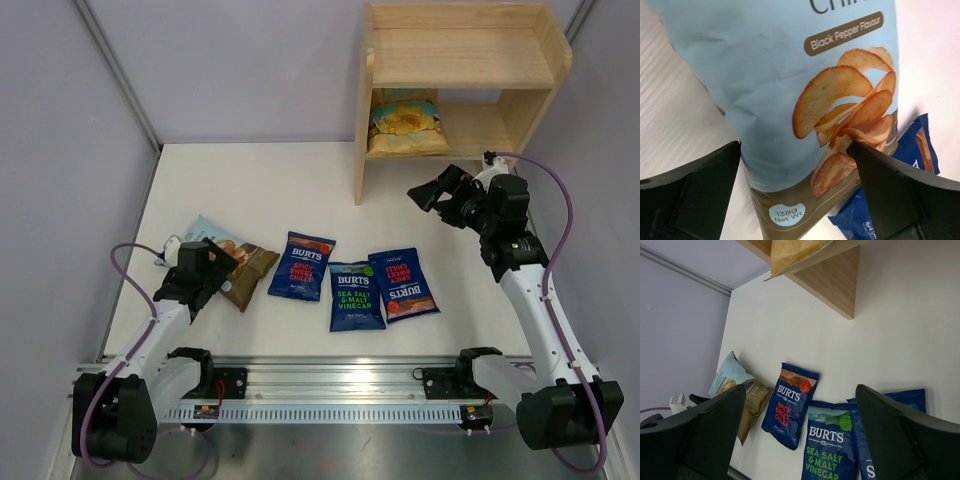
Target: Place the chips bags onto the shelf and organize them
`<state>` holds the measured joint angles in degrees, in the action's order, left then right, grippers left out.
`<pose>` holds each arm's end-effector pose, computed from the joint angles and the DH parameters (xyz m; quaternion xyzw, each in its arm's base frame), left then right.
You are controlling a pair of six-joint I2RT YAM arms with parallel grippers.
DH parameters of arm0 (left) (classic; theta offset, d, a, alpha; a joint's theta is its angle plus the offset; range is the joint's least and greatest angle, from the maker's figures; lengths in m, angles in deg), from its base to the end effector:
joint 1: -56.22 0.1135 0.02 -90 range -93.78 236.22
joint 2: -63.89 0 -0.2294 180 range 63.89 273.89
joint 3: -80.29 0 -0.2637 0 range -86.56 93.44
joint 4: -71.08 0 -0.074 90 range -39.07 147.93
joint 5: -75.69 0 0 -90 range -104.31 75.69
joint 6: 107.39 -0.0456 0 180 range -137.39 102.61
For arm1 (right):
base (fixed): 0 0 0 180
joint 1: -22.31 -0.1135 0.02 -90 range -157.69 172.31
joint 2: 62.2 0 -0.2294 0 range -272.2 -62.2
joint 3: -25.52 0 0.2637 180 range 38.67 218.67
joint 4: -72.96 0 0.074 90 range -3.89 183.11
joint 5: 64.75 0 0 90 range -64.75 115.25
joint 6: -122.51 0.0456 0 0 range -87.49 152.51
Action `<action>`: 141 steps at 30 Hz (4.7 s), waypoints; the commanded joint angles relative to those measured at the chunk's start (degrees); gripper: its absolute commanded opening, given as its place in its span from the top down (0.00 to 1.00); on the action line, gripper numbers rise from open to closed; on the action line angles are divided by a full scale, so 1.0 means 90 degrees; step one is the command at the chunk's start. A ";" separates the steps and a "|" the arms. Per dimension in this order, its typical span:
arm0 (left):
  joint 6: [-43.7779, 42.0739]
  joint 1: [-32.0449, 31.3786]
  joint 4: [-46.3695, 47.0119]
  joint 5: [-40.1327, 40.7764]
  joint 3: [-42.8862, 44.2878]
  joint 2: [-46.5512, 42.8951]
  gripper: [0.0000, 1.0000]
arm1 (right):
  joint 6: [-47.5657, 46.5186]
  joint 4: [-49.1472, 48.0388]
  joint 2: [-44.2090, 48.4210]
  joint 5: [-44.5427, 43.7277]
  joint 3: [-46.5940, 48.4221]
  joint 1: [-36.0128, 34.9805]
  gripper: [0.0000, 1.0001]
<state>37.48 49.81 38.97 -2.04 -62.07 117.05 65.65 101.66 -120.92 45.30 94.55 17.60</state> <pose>0.2162 -0.0145 0.1389 -0.4157 0.8296 -0.0974 0.3599 0.2690 0.0378 0.3199 0.0974 0.7992 0.3204 0.4992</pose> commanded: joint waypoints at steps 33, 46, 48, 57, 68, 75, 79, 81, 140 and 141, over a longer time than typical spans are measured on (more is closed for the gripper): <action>-0.0511 0.0332 0.1415 -0.1540 -0.0134 -0.1151 0.91 | 0.1922 -0.3796 -0.1609 0.2334 -0.0945 -0.1279 0.01; 0.0171 0.0322 0.2076 -0.2798 0.0648 -0.0917 0.91 | 0.3895 -0.7439 -0.3415 0.0185 -0.1863 -0.3431 0.01; 0.0387 0.0312 0.2594 -0.3081 0.0677 -0.0859 0.91 | 0.4012 -0.7790 -0.3602 0.0067 -0.1805 -0.3665 0.01; 0.0865 -0.0438 0.3034 -0.3268 0.1156 -0.0742 0.90 | 0.3710 -0.8244 -0.4169 -0.0049 -0.1473 -0.3998 0.01; 0.0846 -0.1591 0.3375 -0.3063 0.1419 -0.0254 0.89 | 0.3075 -0.8085 -0.3905 -0.0099 -0.1306 -0.4076 0.01; 0.0827 -0.2060 0.3689 -0.3365 0.1371 -0.0009 0.86 | 0.3153 -0.8388 -0.3779 -0.0372 -0.1501 -0.4057 0.06; 0.0681 -0.2090 0.3660 -0.3463 0.1303 -0.0087 0.75 | 0.3065 -0.8583 -0.3633 -0.0432 -0.1677 -0.3969 0.28; 0.0535 -0.2090 0.3621 -0.3463 0.1273 -0.0184 0.60 | 0.3075 -0.8855 -0.3593 -0.0402 -0.1804 -0.3901 0.42; -0.3421 -0.2031 -0.1731 -0.0846 0.2933 -0.1933 0.01 | 0.4226 -0.5936 -0.0369 0.2332 -0.1209 0.2993 0.60; -0.3431 -0.2022 -0.1750 -0.0846 0.2904 -0.1933 0.01 | 0.4372 -0.6024 -0.0544 0.2410 -0.1170 0.3091 0.60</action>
<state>8.90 31.34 23.23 -10.84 -37.63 99.68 101.04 56.31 -124.16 63.18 79.71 43.02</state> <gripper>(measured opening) 0.988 0.537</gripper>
